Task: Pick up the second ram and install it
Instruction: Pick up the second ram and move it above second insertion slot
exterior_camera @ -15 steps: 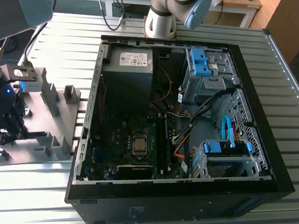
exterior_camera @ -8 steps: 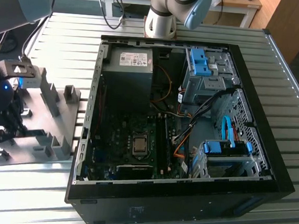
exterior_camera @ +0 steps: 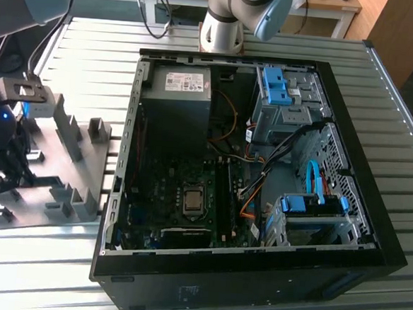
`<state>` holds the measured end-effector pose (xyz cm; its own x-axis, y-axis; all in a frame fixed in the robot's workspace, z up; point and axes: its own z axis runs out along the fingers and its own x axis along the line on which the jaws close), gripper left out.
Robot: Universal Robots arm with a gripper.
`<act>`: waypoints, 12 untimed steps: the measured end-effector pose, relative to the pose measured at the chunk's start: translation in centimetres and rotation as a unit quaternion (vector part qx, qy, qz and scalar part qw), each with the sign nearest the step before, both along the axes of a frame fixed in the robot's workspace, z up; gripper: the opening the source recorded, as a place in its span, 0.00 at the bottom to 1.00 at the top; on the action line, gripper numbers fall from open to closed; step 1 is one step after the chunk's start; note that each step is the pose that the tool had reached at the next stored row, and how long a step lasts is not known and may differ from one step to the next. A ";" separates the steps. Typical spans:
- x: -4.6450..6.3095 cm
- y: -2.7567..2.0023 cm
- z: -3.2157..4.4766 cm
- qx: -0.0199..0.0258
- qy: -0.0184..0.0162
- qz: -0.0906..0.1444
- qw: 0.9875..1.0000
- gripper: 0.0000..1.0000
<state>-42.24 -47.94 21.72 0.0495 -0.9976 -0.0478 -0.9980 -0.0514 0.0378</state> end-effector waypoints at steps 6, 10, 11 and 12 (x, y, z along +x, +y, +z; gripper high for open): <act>0.0 0.00 0.72 0.000 0.000 0.000 1.000 0.14; 0.0 0.00 1.14 0.000 0.000 0.000 1.000 0.14; 0.0 0.00 1.24 0.000 0.000 0.000 1.000 0.14; 0.0 0.00 1.34 0.000 0.000 0.000 1.000 0.14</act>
